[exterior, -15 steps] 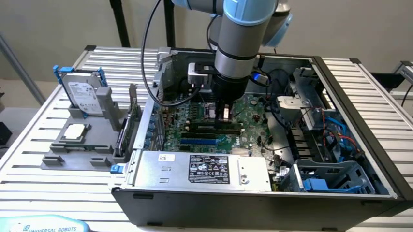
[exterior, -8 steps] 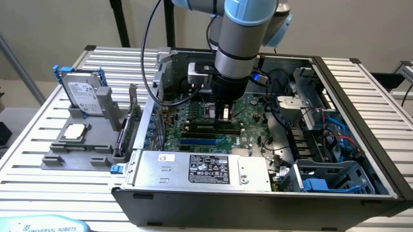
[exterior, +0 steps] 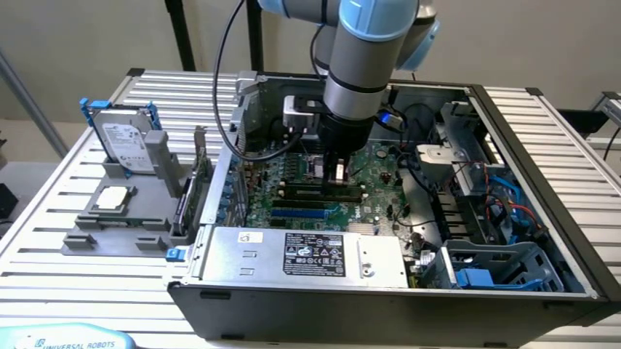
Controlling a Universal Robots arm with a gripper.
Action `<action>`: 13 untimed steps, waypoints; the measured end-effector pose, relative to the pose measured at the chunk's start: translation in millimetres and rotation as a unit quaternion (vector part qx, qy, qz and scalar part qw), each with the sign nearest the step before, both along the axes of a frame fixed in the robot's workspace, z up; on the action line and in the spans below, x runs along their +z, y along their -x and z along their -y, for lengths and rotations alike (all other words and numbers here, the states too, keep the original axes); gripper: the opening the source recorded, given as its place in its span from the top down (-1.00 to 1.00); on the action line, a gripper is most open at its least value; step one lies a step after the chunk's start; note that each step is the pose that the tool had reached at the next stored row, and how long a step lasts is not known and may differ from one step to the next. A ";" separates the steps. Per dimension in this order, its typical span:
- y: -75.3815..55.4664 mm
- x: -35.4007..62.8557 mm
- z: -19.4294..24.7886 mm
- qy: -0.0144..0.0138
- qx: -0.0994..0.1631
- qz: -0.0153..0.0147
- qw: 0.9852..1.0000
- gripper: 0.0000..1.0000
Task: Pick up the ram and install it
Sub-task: 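Insert the ram into the slot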
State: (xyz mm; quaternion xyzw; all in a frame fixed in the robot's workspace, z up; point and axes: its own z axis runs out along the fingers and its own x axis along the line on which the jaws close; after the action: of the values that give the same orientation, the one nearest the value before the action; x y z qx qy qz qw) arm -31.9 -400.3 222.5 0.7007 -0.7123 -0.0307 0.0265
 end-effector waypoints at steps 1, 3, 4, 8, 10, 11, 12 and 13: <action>-0.5 -0.2 0.0 0.000 0.000 -0.001 1.000 0.73; -1.5 -0.5 0.0 0.000 0.000 -0.002 1.000 0.73; -1.9 -0.6 0.0 0.000 0.000 -0.003 1.000 0.73; -2.9 -0.7 0.0 0.000 0.000 -0.004 1.000 0.70; -3.1 -0.7 0.0 0.000 0.000 -0.005 1.000 0.57; -3.1 -0.8 -0.1 0.000 0.000 -0.005 1.000 0.57; -3.1 -0.7 -0.1 0.000 0.000 -0.005 1.000 0.57; -3.1 -0.2 -0.1 0.000 0.000 -0.005 1.000 0.57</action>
State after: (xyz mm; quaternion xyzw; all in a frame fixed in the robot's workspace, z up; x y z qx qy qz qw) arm -28.8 -400.2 222.2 0.7005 -0.7122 -0.0340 0.0298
